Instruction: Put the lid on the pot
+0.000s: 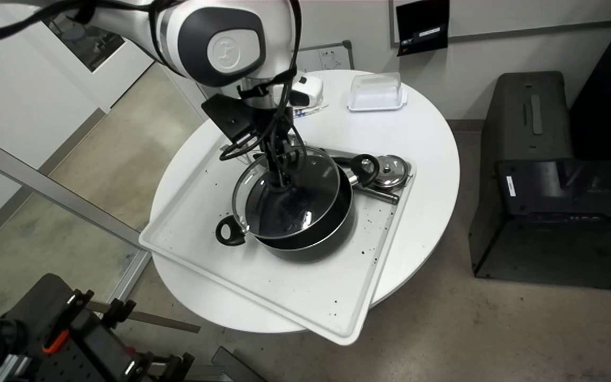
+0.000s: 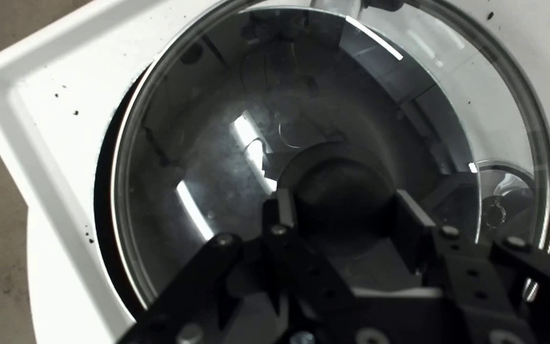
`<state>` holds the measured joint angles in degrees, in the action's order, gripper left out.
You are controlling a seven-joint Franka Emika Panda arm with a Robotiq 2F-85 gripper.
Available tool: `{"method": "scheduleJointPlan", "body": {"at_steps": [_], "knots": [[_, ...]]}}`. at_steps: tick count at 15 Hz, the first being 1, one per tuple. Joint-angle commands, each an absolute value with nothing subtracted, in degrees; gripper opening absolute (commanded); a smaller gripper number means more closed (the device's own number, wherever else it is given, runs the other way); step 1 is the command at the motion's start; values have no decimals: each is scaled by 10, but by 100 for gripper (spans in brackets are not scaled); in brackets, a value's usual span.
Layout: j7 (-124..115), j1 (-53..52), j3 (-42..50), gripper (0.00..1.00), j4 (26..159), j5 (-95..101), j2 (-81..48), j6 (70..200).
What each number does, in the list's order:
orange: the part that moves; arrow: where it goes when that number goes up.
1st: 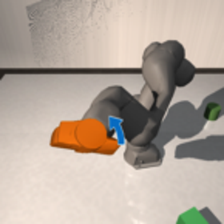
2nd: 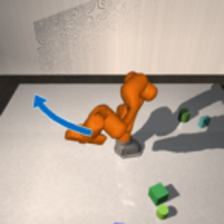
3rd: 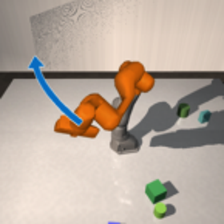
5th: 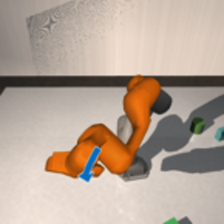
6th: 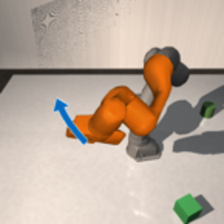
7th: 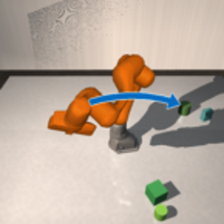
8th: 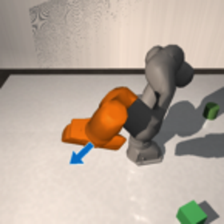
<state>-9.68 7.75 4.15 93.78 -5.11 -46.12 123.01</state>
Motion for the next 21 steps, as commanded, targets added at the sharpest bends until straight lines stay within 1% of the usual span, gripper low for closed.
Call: {"method": "scheduleJointPlan", "body": {"at_steps": [1, 12, 21], "knots": [[-111, 84, 45, 25, 901, -73, -474, 1198], [-131, 94, 51, 25, 880, -85, -495, 1195], [-134, 101, 51, 25, 889, -97, -495, 1189]]}}
